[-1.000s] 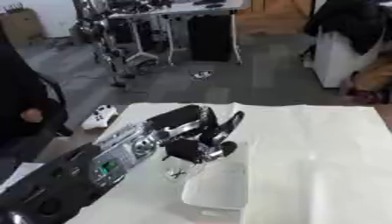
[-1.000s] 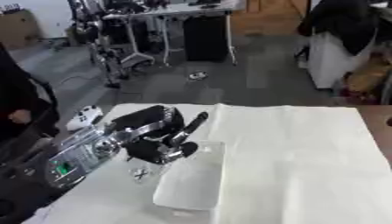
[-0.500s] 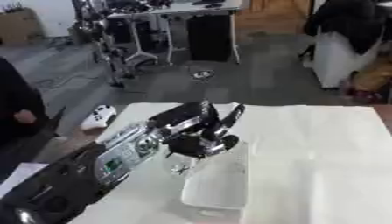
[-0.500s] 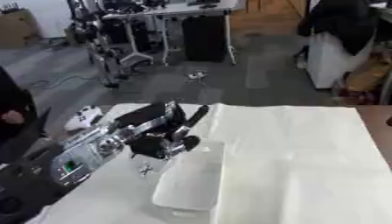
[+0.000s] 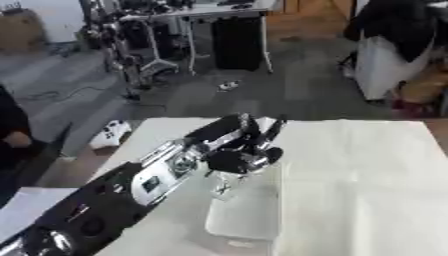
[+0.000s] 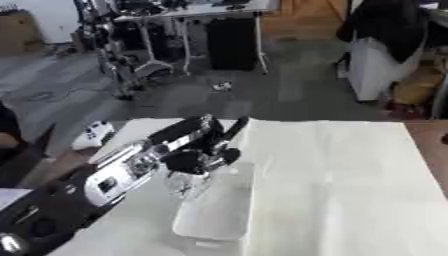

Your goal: Pick up objects on the table and place them in the box.

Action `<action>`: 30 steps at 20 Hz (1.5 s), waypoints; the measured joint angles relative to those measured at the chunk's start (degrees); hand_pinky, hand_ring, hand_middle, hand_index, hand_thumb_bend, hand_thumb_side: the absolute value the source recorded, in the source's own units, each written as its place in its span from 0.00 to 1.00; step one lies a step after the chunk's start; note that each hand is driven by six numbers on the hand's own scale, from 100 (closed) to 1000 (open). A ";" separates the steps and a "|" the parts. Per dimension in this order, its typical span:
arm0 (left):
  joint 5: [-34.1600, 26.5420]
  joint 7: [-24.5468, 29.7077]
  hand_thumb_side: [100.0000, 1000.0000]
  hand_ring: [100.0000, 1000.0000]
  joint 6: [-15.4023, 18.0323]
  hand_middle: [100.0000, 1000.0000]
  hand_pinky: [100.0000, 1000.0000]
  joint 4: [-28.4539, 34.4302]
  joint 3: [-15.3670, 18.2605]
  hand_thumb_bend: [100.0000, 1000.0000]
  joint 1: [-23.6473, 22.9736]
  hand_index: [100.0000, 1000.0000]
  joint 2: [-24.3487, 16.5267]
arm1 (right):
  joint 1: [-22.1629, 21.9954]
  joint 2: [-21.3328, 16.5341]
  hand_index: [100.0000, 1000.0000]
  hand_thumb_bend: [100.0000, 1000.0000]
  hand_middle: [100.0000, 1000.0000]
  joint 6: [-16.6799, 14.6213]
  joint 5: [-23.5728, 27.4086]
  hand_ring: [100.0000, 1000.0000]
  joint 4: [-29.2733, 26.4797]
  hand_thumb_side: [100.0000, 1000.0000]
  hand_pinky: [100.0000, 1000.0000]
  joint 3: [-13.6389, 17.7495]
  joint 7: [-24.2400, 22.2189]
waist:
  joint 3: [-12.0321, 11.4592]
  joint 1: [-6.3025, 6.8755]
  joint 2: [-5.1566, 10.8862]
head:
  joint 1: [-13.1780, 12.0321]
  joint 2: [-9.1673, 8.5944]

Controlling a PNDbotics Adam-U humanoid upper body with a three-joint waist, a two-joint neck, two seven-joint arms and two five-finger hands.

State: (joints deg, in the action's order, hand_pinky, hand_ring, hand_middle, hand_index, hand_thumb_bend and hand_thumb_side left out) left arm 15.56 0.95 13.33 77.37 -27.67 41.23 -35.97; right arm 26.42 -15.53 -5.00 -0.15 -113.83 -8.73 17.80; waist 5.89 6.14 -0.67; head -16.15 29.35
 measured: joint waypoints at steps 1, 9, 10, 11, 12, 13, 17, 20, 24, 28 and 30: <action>0.18 0.26 0.97 0.00 0.41 0.00 0.00 -0.92 -0.01 0.08 0.15 0.33 0.23 | 0.05 0.11 0.90 0.36 0.42 -0.02 0.04 0.32 0.00 1.00 0.31 0.00 -0.02 | 0.01 0.00 -0.03 | 0.00 0.00; 11.26 7.48 1.00 0.79 3.34 0.80 0.73 -6.10 0.53 0.13 0.78 0.90 0.78 | 0.37 0.42 0.90 0.35 0.42 -0.11 0.12 0.32 0.00 1.00 0.31 -0.01 -0.12 | 0.01 -0.01 -0.13 | 0.03 0.07; 12.42 8.43 1.00 0.82 3.54 0.83 0.78 -6.37 0.80 0.14 0.78 0.92 0.95 | 0.37 0.42 0.90 0.36 0.42 -0.11 0.12 0.32 0.00 1.00 0.31 -0.01 -0.12 | 0.01 -0.01 -0.13 | 0.04 0.08; 13.37 9.23 1.00 0.86 3.71 0.87 0.84 -6.58 1.10 0.14 0.80 0.95 1.11 | 0.37 0.42 0.90 0.36 0.42 -0.11 0.12 0.32 0.00 1.00 0.31 -0.01 -0.12 | 0.01 -0.01 -0.13 | 0.04 0.09; 14.02 9.95 1.00 0.88 3.82 0.89 0.88 -6.60 1.35 0.14 0.81 0.97 1.13 | 0.37 0.42 0.90 0.36 0.42 -0.11 0.12 0.32 0.00 1.00 0.31 -0.01 -0.12 | 0.01 -0.01 -0.13 | 0.05 0.09; 14.28 10.50 1.00 0.91 3.86 0.91 0.93 -6.60 1.67 0.15 0.81 0.98 1.13 | 0.37 0.42 0.90 0.36 0.42 -0.11 0.12 0.32 0.00 1.00 0.31 -0.01 -0.12 | 0.01 -0.01 -0.13 | 0.05 0.10; 13.48 10.41 1.00 0.95 3.70 0.93 0.97 -6.02 3.06 0.15 0.84 1.00 1.12 | 0.37 0.42 0.90 0.36 0.42 -0.10 0.12 0.32 0.00 1.00 0.31 -0.01 -0.12 | 0.01 -0.01 -0.13 | 0.08 0.11; 12.54 9.37 1.00 0.95 3.49 0.93 0.97 -4.84 3.72 0.14 1.00 1.00 1.08 | 0.37 0.42 0.90 0.36 0.42 -0.10 0.12 0.32 0.00 1.00 0.31 -0.01 -0.12 | 0.00 -0.01 -0.13 | 0.41 0.11; 12.12 8.87 1.00 0.95 2.98 0.93 0.96 -3.68 4.12 0.14 1.29 0.99 1.00 | 0.37 0.42 0.90 0.36 0.42 -0.10 0.12 0.32 0.00 1.00 0.31 -0.01 -0.12 | 0.00 0.00 -0.12 | 0.49 0.11; 11.99 8.43 1.00 0.94 2.53 0.92 0.95 -2.95 4.65 0.14 1.30 0.98 0.75 | 0.37 0.41 0.90 0.36 0.42 -0.09 0.12 0.32 0.00 1.00 0.31 -0.01 -0.12 | -0.03 0.00 -0.12 | 0.49 0.11; 11.99 8.23 1.00 0.94 2.29 0.92 0.95 -2.58 4.95 0.13 1.30 0.98 0.41 | 0.37 0.41 0.91 0.36 0.42 -0.09 0.12 0.32 0.00 1.00 0.31 -0.01 -0.12 | -0.13 0.00 -0.12 | 0.49 0.11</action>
State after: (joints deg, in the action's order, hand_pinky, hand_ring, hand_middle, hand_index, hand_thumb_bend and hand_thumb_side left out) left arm 27.55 9.18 15.62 74.79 -22.72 42.53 -35.56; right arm 26.79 -15.11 -5.10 -0.03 -113.83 -8.75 17.68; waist 5.76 6.14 -0.79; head -15.66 29.46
